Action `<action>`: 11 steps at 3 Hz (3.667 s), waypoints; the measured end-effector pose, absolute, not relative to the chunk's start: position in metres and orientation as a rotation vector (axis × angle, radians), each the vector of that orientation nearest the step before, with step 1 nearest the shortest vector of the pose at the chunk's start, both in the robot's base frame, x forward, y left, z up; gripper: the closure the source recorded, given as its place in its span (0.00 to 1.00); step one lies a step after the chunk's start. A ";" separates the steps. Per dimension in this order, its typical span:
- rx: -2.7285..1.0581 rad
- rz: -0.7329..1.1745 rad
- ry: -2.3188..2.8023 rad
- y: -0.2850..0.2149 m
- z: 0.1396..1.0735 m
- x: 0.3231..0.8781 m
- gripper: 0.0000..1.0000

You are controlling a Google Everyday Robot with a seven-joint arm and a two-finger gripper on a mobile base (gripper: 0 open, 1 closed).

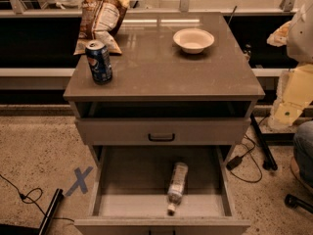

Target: Pick blue plastic bottle from middle drawer and place on counter

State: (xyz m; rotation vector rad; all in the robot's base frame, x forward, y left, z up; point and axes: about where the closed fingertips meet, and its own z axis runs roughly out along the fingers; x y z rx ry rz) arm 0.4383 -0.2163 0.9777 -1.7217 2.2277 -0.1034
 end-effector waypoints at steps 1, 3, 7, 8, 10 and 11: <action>-1.722 -0.103 2.228 -0.216 0.978 0.438 0.00; -1.808 -0.078 2.182 -0.201 0.928 0.434 0.00; -2.285 0.026 1.969 -0.198 0.751 0.423 0.00; -2.450 -0.246 1.929 -0.231 0.697 0.420 0.00; -2.578 -0.177 1.781 -0.216 0.681 0.421 0.00; -2.717 0.052 1.502 -0.176 0.632 0.421 0.00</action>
Offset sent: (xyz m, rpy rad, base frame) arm 0.0122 0.0025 -0.0438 -0.0619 0.0584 -0.0001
